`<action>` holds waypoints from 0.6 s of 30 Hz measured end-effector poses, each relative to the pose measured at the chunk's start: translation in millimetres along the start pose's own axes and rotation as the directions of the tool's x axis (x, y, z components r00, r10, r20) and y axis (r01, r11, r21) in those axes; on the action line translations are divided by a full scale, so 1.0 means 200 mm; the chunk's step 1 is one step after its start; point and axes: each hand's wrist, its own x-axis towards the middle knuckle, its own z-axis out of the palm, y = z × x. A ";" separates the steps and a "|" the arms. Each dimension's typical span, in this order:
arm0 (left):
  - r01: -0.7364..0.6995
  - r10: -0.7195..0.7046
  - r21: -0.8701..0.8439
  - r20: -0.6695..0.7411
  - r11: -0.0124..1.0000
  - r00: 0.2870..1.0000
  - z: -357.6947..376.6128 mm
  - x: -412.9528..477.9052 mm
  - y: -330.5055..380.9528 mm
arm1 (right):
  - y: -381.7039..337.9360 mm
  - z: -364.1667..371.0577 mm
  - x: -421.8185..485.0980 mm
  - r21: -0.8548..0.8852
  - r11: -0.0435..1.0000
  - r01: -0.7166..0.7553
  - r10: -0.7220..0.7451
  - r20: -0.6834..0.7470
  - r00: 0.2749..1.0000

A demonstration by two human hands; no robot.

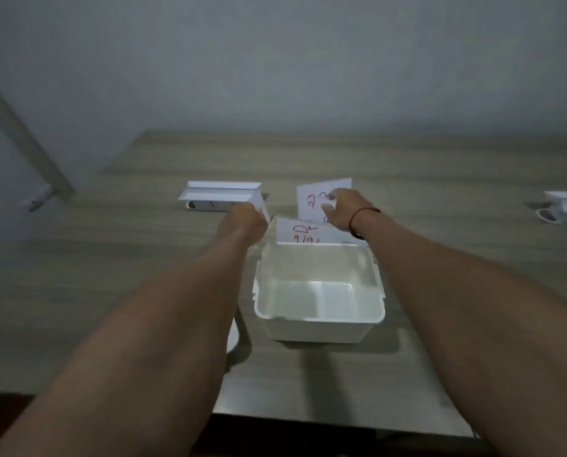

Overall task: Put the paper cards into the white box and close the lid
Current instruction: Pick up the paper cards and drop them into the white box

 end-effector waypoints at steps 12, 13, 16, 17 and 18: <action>0.152 -0.137 -0.320 0.070 0.935 0.988 0.54 0.06 -0.19 | 0.24 0.42 0.36 -0.107 0.993 -0.043 0.062 0.182 0.981; 0.136 -0.129 -0.333 0.044 0.933 0.991 0.56 0.06 -0.20 | 0.26 0.43 0.38 -0.111 0.993 -0.048 0.069 0.190 0.979; 0.171 -0.179 -0.305 0.002 0.937 0.984 0.59 0.06 -0.20 | 0.27 0.48 0.43 -0.098 0.993 -0.067 0.083 0.171 0.982; 0.183 -0.192 -0.290 -0.002 0.939 0.981 0.60 0.06 -0.19 | 0.27 0.49 0.43 -0.089 0.994 -0.069 0.083 0.165 0.983; 0.195 -0.205 -0.277 -0.005 0.941 0.979 0.59 0.06 -0.19 | 0.26 0.50 0.43 -0.081 0.995 -0.061 0.074 0.159 0.985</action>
